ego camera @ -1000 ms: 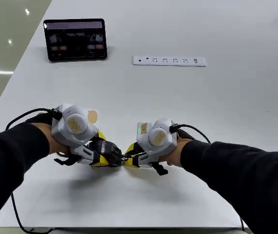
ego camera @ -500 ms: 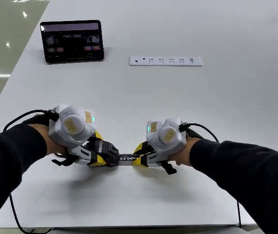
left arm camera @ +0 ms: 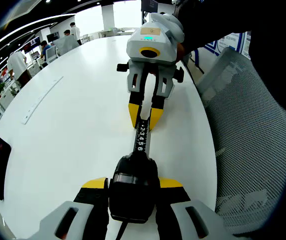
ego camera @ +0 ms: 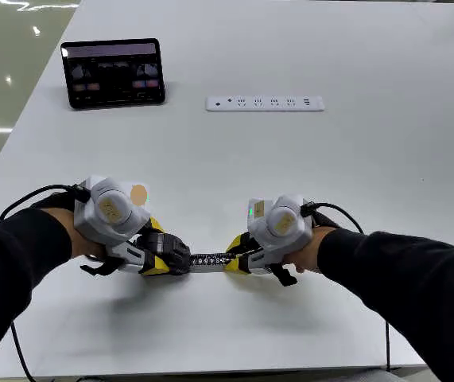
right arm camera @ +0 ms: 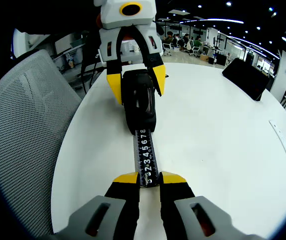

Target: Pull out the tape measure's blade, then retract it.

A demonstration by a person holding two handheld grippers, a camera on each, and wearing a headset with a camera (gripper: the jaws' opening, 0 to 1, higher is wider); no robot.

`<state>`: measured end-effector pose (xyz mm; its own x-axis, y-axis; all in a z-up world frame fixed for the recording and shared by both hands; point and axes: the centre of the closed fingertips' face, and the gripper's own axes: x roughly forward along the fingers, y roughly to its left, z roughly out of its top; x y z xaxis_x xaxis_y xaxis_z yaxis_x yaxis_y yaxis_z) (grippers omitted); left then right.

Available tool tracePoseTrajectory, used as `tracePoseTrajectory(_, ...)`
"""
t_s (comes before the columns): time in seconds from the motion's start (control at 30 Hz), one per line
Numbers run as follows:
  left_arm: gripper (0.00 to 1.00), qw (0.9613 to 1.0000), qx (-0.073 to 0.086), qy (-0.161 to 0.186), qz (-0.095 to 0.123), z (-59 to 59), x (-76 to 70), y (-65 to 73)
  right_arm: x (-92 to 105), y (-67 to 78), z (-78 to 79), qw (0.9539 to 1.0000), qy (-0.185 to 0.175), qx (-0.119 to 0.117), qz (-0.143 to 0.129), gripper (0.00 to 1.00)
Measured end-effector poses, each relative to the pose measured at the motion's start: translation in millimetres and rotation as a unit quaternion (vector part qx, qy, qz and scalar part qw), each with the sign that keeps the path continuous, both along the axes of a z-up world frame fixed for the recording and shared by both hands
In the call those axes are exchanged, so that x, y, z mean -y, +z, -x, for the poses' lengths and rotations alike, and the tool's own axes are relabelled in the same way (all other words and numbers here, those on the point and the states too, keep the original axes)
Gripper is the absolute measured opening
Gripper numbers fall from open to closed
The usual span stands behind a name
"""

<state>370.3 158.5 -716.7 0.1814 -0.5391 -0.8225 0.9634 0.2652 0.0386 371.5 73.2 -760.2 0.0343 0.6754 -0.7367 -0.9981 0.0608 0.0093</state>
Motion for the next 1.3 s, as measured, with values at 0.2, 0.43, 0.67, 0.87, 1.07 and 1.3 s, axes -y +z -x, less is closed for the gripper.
tracePoseTrajectory(0.2, 0.32, 1.0000, -0.001, -0.001, 0.000, 0.2, 0.0, 0.2, 9.3, 0.1, -2.0, 1.0000, -0.004, -0.001, 0.005, 0.10)
tracePoseTrajectory(0.43, 0.32, 1.0000, 0.000, -0.001, 0.001, 0.5, -0.1, 0.4, 18.8, 1.0, -0.7, 0.9999, -0.009, -0.002, 0.008, 0.10)
tracePoseTrajectory(0.67, 0.32, 1.0000, 0.001, 0.000, 0.001, 0.5, 0.1, 0.5, 27.8, 1.0, -0.9, 0.9998, -0.018, -0.006, 0.009, 0.10)
tracePoseTrajectory(0.87, 0.32, 1.0000, 0.001, -0.002, 0.000, 0.5, -0.1, 0.1, 35.3, 1.5, -0.4, 0.9997, -0.022, -0.008, 0.011, 0.10)
tracePoseTrajectory(1.07, 0.32, 1.0000, 0.001, 0.001, 0.000, 0.0, -0.2, -0.2, 41.2, 0.5, -2.0, 0.9996, -0.023, -0.010, 0.015, 0.10)
tracePoseTrajectory(1.3, 0.32, 1.0000, 0.002, -0.001, -0.004, 0.7, -0.4, -0.2, 47.2, 0.6, -2.8, 0.9996, -0.023, -0.009, 0.017, 0.10)
